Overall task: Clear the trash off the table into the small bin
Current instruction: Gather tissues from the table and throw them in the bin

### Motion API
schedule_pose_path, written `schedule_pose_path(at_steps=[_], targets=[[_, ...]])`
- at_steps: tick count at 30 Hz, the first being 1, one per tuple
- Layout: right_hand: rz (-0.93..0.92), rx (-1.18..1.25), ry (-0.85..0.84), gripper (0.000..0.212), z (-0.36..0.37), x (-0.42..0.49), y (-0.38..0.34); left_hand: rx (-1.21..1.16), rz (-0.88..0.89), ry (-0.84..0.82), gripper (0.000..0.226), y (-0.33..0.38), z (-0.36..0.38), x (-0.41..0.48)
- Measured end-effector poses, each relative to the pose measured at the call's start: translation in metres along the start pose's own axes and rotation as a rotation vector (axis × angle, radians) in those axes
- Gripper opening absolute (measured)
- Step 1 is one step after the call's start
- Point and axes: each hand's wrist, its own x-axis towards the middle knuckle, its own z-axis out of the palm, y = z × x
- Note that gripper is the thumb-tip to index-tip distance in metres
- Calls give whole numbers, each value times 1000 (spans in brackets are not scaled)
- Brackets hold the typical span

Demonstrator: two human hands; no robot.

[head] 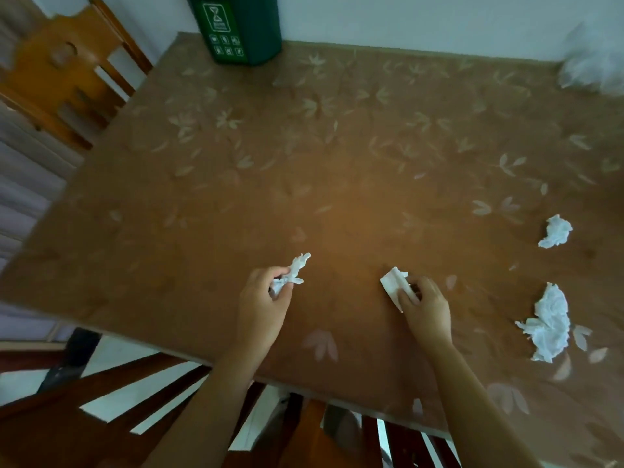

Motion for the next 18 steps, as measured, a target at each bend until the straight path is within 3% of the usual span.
schedule_pose_path(at_steps=[11, 18], targets=[[-400, 87, -261, 14, 40, -92, -151, -86, -89, 293, 23, -19, -150, -64], [-621, 96, -413, 12, 108, -215, -243, -149, -171, 532, 19, -90, -289, -137]])
